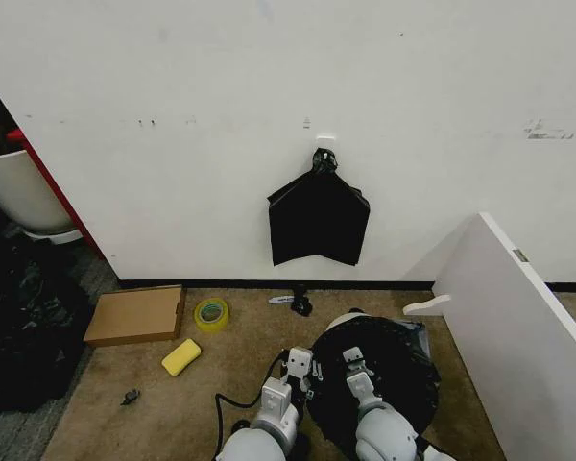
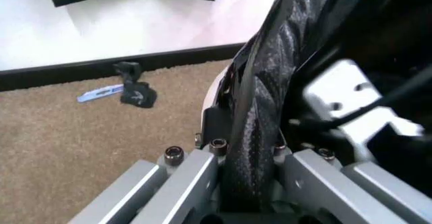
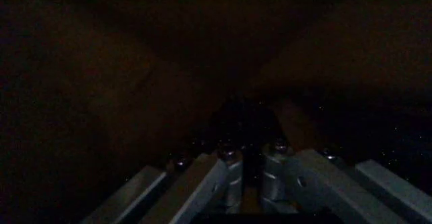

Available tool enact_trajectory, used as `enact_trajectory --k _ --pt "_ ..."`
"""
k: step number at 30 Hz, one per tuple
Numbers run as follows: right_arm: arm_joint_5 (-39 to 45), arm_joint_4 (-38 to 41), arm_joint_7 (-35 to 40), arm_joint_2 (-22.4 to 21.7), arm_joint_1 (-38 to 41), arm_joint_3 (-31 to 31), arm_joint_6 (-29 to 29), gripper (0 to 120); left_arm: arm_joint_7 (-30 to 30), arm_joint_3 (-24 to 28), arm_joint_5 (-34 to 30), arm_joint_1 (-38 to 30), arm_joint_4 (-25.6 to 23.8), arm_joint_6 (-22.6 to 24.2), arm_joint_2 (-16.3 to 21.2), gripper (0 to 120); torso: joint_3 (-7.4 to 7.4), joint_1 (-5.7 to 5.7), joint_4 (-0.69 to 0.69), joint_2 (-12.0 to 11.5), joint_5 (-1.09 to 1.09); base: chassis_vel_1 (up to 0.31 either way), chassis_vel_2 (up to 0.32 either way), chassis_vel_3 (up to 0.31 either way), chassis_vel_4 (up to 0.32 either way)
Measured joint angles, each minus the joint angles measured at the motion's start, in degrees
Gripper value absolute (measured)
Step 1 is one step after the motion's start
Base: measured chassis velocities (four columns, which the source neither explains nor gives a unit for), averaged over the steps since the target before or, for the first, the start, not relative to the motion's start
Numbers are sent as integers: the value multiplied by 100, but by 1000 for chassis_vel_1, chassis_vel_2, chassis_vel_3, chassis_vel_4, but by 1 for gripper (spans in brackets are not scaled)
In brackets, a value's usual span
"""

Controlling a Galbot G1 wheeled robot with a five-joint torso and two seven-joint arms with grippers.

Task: Place the garbage bag over the trash bin.

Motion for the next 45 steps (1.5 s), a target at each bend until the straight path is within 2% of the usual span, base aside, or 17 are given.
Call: enact_trajectory --k 3,7,12,15,17,19,25,26,27,29,33,34,35,40,41,45 --pt "-6 -289 -19 66 137 15 50 0 7 7 5 24 -77 15 47 0 0 0 0 0 0 0 0 0 0" --pt "33 -285 -21 38 131 32 54 0 22 -66 9 60 -123 15 94 0 0 0 0 0 1 0 0 0 0" --pt "142 129 -17 -101 -5 94 48 0 19 -158 12 78 -75 -2 92 0 0 0 0 0 0 0 0 0 0" --pt "258 828 -131 -353 -325 140 114 0 -85 -319 -197 43 101 -5 -25 0 0 0 0 0 0 0 0 0 0" --pt "253 1327 -452 -591 -635 234 391 0 -235 -550 -496 -21 250 15 -146 0 0 0 -2 0 0 0 0 0 0" --pt "259 1406 -517 -630 -685 254 448 0 -276 -607 -584 -34 279 31 -168 0 0 0 -2 0 0 0 0 0 0" --pt "431 2574 -1425 -987 -1382 1003 1567 0 -926 -1213 -1893 -248 405 351 -396 0 0 0 0 0 0 0 0 0 0" --pt "431 2574 -1425 -987 -1382 1003 1567 0 -926 -1213 -1893 -248 405 351 -396 0 0 0 0 0 0 0 0 0 0" --pt "401 2715 -1513 -986 -1530 1147 1788 0 -1082 -1321 -2171 -268 369 450 -431 0 0 0 -1 0 -1 0 0 0 0" --pt "357 2865 -1589 -921 -1766 1370 2081 0 -1335 -1498 -2561 -283 301 637 -463 0 0 0 -1 0 0 0 0 0 0" --pt "84 2951 -1694 -355 -2358 2030 2910 0 -1922 -1859 -3391 -273 147 1022 -424 0 0 0 -1 0 0 0 0 0 0" --pt "84 2951 -1694 -355 -2358 2030 2910 0 -1922 -1859 -3391 -273 147 1022 -424 0 0 0 -1 0 0 0 0 0 0" --pt "-4 2919 -1694 -153 -2458 2182 3110 0 -2004 -1915 -3538 -263 115 1079 -403 0 0 0 -1 0 0 0 0 0 0" --pt "-370 2745 -1674 562 -2887 2625 3702 18 -2352 -2069 -4100 -299 118 1301 -335 0 0 0 0 0 -1 0 0 0 0" --pt "-370 2745 -1674 562 -2887 2625 3702 18 -2352 -2069 -4100 -299 118 1301 -335 0 0 0 0 0 -1 0 0 0 0" --pt "-525 2598 -1684 893 -3168 2738 3970 34 -2499 -2087 -4385 -429 251 1363 -354 0 0 0 -1 0 -1 0 0 0 0"
